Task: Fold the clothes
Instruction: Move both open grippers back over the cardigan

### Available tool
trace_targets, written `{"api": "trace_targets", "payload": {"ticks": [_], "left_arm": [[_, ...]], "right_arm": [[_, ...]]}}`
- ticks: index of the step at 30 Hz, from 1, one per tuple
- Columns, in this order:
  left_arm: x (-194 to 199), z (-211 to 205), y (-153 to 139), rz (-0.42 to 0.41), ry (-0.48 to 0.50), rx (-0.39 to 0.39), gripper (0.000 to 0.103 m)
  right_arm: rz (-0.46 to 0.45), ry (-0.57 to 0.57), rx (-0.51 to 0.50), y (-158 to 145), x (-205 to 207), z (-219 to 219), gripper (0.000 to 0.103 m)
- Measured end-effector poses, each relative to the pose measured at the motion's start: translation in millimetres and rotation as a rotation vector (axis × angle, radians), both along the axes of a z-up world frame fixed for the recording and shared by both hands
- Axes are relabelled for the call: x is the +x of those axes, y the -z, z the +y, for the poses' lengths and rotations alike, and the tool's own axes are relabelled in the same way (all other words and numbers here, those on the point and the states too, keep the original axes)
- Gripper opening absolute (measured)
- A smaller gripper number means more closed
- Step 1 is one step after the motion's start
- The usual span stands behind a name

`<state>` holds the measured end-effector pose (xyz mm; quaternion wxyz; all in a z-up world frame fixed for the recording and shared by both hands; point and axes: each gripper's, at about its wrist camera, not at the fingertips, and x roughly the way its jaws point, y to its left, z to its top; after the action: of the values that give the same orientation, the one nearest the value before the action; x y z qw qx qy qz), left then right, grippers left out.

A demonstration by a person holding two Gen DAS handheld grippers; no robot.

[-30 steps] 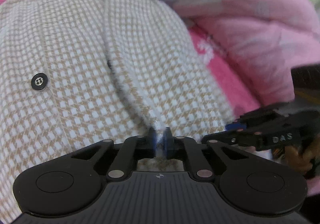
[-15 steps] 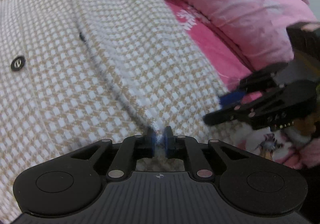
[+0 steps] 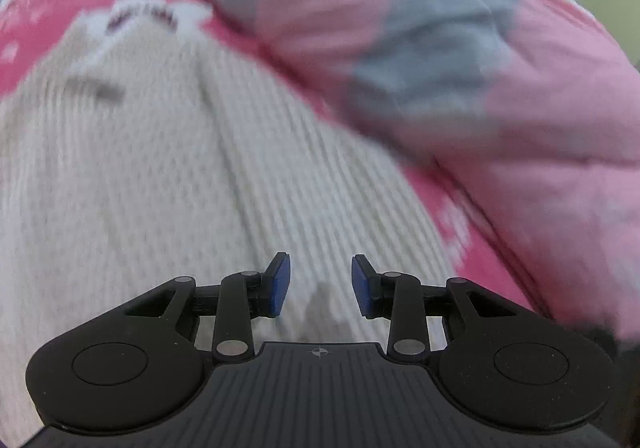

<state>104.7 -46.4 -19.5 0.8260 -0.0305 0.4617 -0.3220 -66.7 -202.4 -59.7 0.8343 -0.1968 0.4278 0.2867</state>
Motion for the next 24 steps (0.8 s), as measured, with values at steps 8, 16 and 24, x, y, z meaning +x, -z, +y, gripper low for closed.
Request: {"api": "trace_targets", "payload": {"ticks": [8,16,24], "left_arm": [[111.8,-42.8,48.0,-0.204,-0.128,0.14,0.033],[117.5,-5.6,79.8,-0.173,-0.206,0.026,0.029],[126.7,6.3,86.2,-0.149,-0.238,-0.024,0.031]], "right_arm": [[0.086,-0.014,0.057,-10.2,5.6,-13.4,0.039],[-0.091,0.117,0.194,-56.2,86.9,-37.8,0.039],[-0.024,0.288,0.192,10.1,135.5,-56.4,0.037]]}}
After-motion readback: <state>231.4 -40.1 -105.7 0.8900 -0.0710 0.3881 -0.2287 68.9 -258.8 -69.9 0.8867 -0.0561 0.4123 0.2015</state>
